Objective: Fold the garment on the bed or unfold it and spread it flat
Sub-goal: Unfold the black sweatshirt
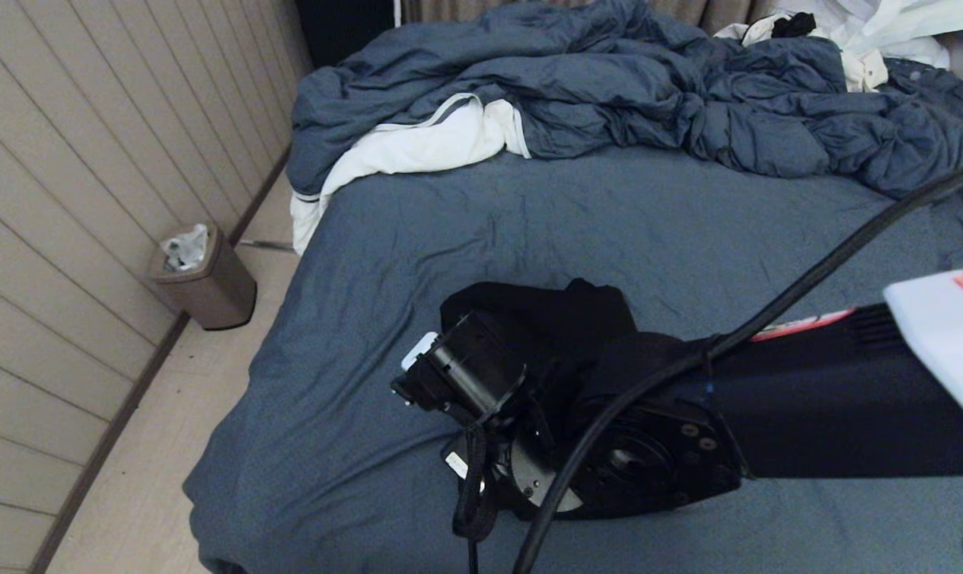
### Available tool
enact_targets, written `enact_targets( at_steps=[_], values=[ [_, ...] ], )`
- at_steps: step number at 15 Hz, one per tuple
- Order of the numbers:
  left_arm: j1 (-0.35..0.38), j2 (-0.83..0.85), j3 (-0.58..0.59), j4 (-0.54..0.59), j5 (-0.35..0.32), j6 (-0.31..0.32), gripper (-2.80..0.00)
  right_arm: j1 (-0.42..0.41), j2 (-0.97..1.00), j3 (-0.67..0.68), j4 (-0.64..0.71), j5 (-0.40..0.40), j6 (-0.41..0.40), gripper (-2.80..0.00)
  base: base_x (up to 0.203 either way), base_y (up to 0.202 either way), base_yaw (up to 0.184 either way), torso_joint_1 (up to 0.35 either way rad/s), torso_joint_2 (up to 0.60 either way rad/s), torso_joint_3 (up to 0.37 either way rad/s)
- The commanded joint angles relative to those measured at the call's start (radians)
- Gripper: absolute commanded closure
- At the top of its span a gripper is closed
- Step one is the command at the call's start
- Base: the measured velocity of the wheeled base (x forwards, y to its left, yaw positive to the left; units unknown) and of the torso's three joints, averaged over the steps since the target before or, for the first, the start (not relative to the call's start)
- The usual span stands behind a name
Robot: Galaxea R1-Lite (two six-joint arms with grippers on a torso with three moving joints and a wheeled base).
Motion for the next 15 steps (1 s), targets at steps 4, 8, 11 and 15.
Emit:
enact_targets(
  at_steps=[4,8,11,15],
  values=[
    [0.000,0.002,0.000,0.000,0.000,0.001,0.00,0.000,0.119,-0.016,-0.087,-0.098,-0.001,-2.80,0.000,0.000,0.000,0.000,0.00,0.000],
    [0.000,0.002,0.000,0.000,0.000,-0.001,0.00,0.000,0.208,-0.038,-0.199,-0.186,0.000,-2.80,0.000,0.000,0.000,0.000,0.00,0.000],
    [0.000,0.002,0.000,0.000,0.000,-0.001,0.00,-0.007,0.231,-0.043,-0.207,-0.222,0.001,-2.80,0.000,0.000,0.000,0.000,0.00,0.000],
    [0.000,0.002,0.000,0.000,0.000,-0.001,0.00,-0.027,0.262,-0.056,-0.223,-0.248,0.004,-2.80,0.000,0.000,0.000,0.000,0.00,0.000]
  ],
)
